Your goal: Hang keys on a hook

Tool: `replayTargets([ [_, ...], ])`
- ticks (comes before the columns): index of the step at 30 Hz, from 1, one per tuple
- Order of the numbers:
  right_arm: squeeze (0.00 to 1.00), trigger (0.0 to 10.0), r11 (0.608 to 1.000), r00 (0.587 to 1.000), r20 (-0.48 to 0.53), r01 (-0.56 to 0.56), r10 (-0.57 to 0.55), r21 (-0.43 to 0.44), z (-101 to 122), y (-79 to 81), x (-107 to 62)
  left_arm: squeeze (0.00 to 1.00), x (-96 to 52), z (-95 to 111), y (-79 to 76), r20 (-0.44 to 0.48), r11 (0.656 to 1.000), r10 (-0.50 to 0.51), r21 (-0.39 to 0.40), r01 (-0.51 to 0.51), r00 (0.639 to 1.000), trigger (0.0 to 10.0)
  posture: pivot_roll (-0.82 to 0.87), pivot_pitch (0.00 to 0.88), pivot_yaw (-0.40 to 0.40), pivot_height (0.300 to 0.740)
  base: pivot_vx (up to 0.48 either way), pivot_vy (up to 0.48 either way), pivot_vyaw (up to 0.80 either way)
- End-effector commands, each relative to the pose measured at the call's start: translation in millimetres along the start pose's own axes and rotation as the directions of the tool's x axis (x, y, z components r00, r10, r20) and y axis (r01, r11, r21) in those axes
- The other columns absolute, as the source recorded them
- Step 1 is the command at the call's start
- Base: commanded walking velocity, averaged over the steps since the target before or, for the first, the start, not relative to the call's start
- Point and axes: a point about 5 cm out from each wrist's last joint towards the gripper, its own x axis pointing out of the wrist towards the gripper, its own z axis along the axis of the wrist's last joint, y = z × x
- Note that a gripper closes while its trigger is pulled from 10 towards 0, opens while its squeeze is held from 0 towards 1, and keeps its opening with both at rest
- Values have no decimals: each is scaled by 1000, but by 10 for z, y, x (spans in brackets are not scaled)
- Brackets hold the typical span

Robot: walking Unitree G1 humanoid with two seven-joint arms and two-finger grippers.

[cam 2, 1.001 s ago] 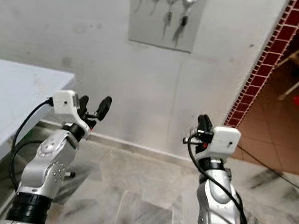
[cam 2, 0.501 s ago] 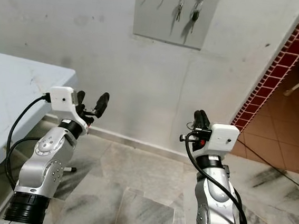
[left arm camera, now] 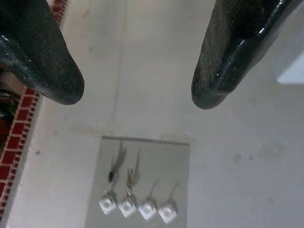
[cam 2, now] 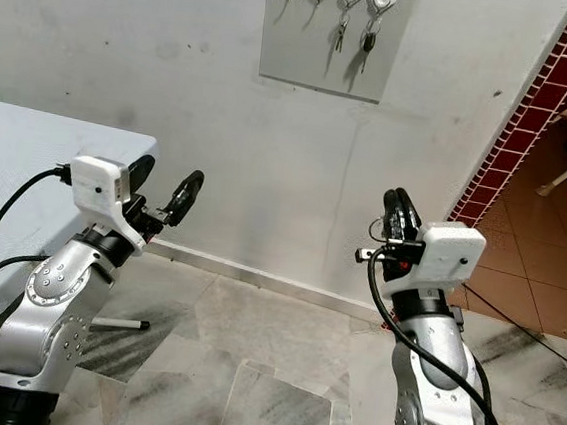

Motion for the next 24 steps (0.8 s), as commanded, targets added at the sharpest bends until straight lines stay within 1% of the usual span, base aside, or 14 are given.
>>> replayTargets([
  [1,0,10000,1000,1000,7,-11,11,7,1,41,5,0,-6,-19,-34,-10,1000,-21,-7,21,1000,10000,-9,0,-19,740,0,0,0],
  [3,0,10000,1000,1000,-5,-9,10,17,-36,63,-4,0,-14,-61,-42,-22,999,-10,-38,9,1000,10000,-9,0,-19,740,0,0,0],
  [6,0,10000,1000,1000,-19,-5,5,23,-72,69,-16,0,-23,-98,-45,-34,999,-5,-36,4,999,10000,-9,0,-19,740,0,0,0],
  [9,0,10000,1000,999,-33,-6,7,27,-98,74,-37,0,-36,-119,-35,-45,999,0,-51,-2,999,10000,-9,0,-19,740,0,0,0],
  [15,0,10000,1000,999,-40,-8,9,27,-113,74,-41,0,-36,-112,-12,-39,998,13,-57,-15,999,10000,-9,0,-19,740,0,0,0],
  [24,0,10000,999,999,-33,-25,26,29,-110,88,1,0,0,-39,34,-9,996,43,-75,-43,999,10000,-1,0,-25,740,318,0,0],
])
